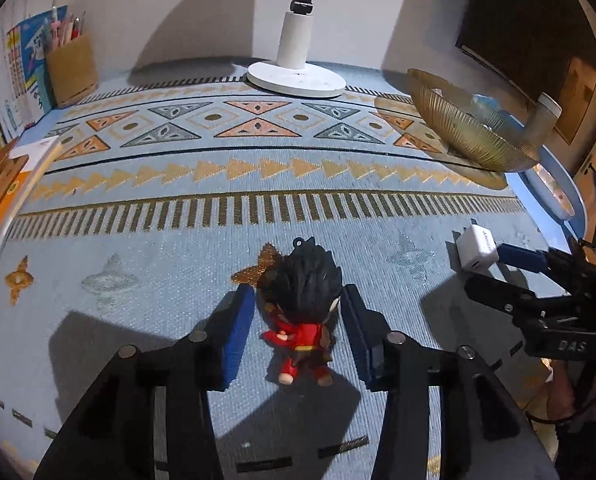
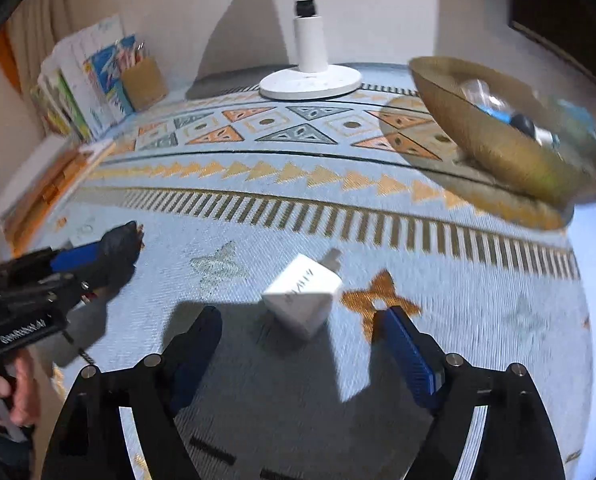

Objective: Organize rigid objects
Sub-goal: 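Carry the figurine and white charger cube into the amber bowl and open both tools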

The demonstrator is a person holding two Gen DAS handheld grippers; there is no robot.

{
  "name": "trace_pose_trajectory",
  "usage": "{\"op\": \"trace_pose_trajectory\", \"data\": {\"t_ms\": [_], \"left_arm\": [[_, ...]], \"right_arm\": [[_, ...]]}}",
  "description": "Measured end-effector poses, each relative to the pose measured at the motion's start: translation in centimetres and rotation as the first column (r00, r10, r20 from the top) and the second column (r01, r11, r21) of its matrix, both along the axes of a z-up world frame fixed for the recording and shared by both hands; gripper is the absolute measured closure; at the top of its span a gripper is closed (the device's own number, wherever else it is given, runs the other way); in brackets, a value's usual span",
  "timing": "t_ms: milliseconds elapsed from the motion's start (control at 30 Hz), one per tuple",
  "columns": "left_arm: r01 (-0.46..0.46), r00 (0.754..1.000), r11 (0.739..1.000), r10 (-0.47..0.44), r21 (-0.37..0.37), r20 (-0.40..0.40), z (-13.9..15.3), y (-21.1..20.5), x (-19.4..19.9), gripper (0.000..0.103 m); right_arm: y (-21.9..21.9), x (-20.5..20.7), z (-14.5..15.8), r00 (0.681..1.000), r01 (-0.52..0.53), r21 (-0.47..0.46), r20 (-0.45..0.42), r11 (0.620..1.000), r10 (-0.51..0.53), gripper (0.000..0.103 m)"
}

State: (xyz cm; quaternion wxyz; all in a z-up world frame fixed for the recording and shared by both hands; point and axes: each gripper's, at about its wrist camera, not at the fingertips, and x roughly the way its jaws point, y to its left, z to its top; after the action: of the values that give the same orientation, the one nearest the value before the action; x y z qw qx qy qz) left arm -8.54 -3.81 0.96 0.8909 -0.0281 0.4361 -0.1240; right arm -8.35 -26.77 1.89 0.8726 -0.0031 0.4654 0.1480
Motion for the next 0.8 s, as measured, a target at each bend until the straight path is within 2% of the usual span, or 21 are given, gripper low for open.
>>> {"op": "trace_pose_trajectory", "data": {"t_ms": [67, 200, 233, 267, 300, 333, 400, 500, 633, 700, 800], "left_arm": [[-0.014, 1.0, 1.0, 0.014, 0.01, 0.011, -0.1, -0.2, 0.3, 0.045], [-0.025, 0.999, 1.0, 0.025, 0.014, 0.033, -0.3, -0.5, 0.7, 0.043], [-0.023, 0.999, 1.0, 0.022, 0.01, 0.038, -0.3, -0.5, 0.7, 0.044], [-0.022, 0.999, 1.0, 0.022, 0.008, 0.041, -0.3, -0.6, 0.8, 0.054], [-0.019, 0.999, 1.0, 0.019, 0.008, 0.039, -0.3, -0.7, 0.9, 0.063], [-0.015, 0.999, 1.0, 0.014, 0.014, 0.041, -0.3, -0.8, 0.9, 0.073], [-0.01, 0.999, 1.0, 0.009, 0.005, 0.044, -0.1, -0.9, 0.9, 0.073], [0.006, 0.998, 1.0, -0.005, -0.017, 0.069, 0.8, -1.1, 0.6, 0.073], [0.044, 0.992, 0.998, -0.039, -0.037, 0.123, 3.6, -2.2, 0.6, 0.073], [0.066, 0.986, 0.997, -0.06, -0.038, 0.154, 5.3, -3.0, 0.9, 0.074], [0.113, 0.97, 0.993, -0.103, -0.035, 0.219, 8.7, -4.8, 1.6, 0.074]], "right_arm": [[0.2, -0.2, 0.1, 0.999, 0.034, 0.001, 0.002, 0.999, -0.034, 0.021], [1.5, -0.5, 0.3, 0.996, 0.086, -0.014, 0.024, 0.996, -0.086, 0.024], [1.6, -0.5, 0.4, 0.995, 0.093, -0.018, 0.026, 0.995, -0.093, 0.03], [1.8, -0.4, 0.4, 0.994, 0.107, -0.026, 0.029, 0.994, -0.107, 0.036], [2.0, -0.2, 0.5, 0.992, 0.123, -0.04, 0.036, 0.992, -0.121, 0.039], [2.1, -0.1, 0.5, 0.991, 0.129, -0.043, 0.037, 0.991, -0.128, 0.048], [2.3, 0.2, 0.7, 0.989, 0.144, -0.056, 0.049, 0.988, -0.142, 0.067], [1.6, 0.1, 1.0, 0.99, 0.134, -0.012, 0.048, 0.991, -0.133, 0.068], [0.3, -0.3, 2.6, 0.986, 0.148, 0.027, 0.075, 0.989, -0.15, 0.068], [-1.3, -0.3, 4.7, 0.978, 0.167, 0.064, 0.114, 0.984, -0.173, 0.068], [-4.6, -0.2, 9.1, 0.95, 0.214, 0.089, 0.213, 0.973, -0.228, 0.068]]}}
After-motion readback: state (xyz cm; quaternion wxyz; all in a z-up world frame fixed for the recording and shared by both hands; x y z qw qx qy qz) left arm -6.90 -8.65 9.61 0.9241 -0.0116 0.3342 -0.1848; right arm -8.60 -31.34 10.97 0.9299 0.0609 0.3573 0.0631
